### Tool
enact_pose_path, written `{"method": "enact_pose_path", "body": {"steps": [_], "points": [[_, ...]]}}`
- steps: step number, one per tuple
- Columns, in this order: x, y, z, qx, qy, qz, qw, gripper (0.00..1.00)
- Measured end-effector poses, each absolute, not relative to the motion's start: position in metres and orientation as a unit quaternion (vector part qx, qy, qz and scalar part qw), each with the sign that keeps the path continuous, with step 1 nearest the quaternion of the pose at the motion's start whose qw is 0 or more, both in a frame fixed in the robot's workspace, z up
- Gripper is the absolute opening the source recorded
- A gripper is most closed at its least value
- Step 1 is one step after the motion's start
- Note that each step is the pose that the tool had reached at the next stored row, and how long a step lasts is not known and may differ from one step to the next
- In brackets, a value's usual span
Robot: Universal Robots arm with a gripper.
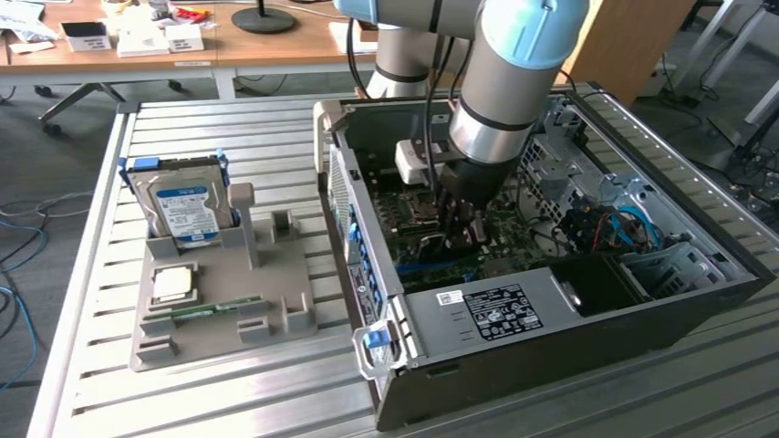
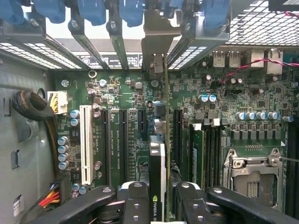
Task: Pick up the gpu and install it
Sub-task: 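Insert the gpu into the slot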
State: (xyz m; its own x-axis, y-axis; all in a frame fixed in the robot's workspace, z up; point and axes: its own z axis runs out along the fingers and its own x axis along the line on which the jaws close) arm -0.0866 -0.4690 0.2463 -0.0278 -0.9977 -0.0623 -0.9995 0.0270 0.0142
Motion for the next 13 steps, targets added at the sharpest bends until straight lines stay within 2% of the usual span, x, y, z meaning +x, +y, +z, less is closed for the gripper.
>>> {"method": "enact_pose_path", "body": {"steps": [13], "points": [[-0.0872, -0.4686, 0.2432, -0.697, 0.716, 0.027, 0.018, 0.27]]}}
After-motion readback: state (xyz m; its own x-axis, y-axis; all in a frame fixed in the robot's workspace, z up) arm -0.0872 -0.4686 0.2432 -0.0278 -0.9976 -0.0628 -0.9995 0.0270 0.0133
